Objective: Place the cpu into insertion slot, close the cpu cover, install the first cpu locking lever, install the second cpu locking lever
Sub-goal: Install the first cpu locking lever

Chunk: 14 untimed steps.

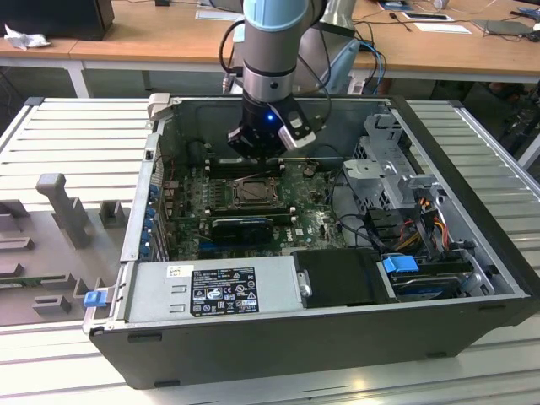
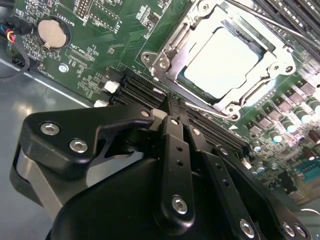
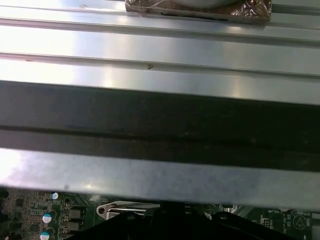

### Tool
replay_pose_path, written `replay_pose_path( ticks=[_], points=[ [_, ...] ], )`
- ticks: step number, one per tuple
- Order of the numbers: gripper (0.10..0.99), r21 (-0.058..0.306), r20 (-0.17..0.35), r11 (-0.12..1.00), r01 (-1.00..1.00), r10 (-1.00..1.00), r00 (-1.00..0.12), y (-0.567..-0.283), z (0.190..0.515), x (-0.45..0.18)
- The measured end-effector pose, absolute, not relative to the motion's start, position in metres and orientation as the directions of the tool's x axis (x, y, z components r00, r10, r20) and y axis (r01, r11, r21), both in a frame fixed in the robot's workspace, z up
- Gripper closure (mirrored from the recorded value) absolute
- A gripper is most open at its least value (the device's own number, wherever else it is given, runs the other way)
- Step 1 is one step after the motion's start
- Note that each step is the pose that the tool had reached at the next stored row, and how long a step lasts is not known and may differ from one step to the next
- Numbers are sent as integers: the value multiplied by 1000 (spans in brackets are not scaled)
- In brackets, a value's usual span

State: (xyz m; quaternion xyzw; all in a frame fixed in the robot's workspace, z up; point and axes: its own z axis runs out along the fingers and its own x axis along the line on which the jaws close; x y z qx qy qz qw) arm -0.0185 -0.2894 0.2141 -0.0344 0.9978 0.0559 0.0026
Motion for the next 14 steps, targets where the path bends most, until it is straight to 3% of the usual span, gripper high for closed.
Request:
replay_pose_path(
  ticks=[14],
  points=[
    [980, 104, -8, 992, -70, -69, -998, -290, 203, -17]
  ],
)
